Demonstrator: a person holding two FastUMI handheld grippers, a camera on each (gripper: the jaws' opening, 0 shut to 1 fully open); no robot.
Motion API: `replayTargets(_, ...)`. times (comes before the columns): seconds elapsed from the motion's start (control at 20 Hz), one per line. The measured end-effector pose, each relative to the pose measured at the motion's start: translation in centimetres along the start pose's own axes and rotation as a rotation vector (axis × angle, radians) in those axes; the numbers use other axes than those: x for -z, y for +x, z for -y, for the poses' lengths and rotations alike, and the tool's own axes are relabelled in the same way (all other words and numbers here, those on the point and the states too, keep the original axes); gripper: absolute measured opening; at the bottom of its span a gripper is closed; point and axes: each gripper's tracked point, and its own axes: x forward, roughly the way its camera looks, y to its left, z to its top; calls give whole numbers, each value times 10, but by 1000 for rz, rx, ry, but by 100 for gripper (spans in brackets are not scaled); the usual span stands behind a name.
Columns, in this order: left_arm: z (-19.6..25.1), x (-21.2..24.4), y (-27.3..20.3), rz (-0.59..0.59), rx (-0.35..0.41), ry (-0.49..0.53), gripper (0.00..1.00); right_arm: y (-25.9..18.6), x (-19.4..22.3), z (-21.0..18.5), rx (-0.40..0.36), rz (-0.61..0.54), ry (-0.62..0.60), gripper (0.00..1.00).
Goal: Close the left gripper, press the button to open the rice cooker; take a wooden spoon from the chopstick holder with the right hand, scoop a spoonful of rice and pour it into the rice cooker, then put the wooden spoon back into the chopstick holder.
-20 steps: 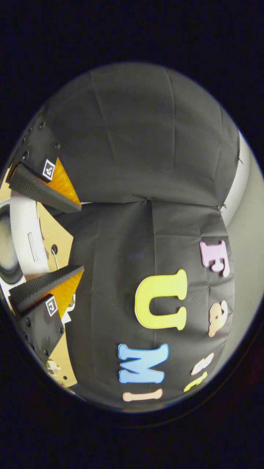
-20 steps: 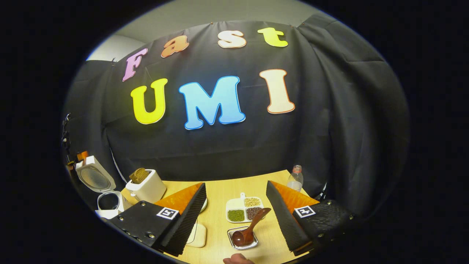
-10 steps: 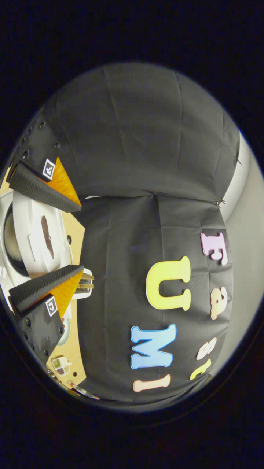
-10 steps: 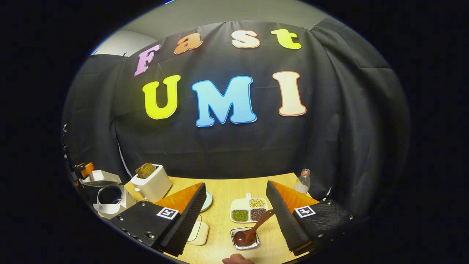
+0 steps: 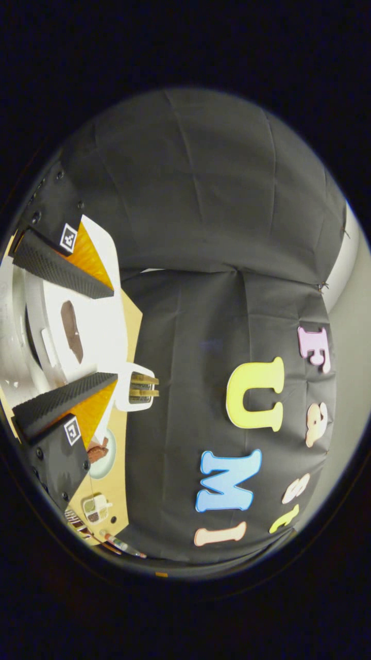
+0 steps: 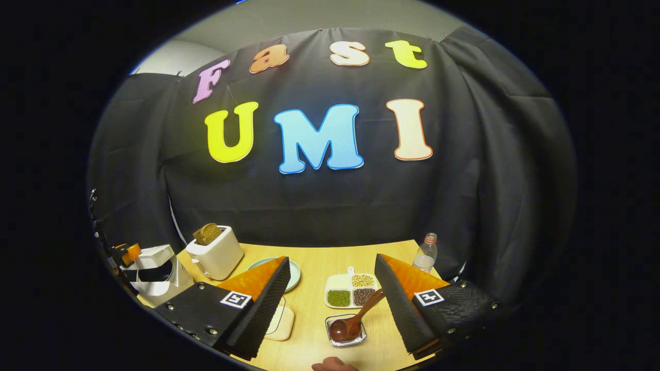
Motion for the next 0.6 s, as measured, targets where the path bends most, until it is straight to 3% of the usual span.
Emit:
replayTargets(0.35,1,32,2,-66,17,8,98,-6,3,-3,13,-1,1,99)
replayTargets(0.6,0,60,9,-167,-2,-61,98,-3,4,-4,15,-8,8,99)
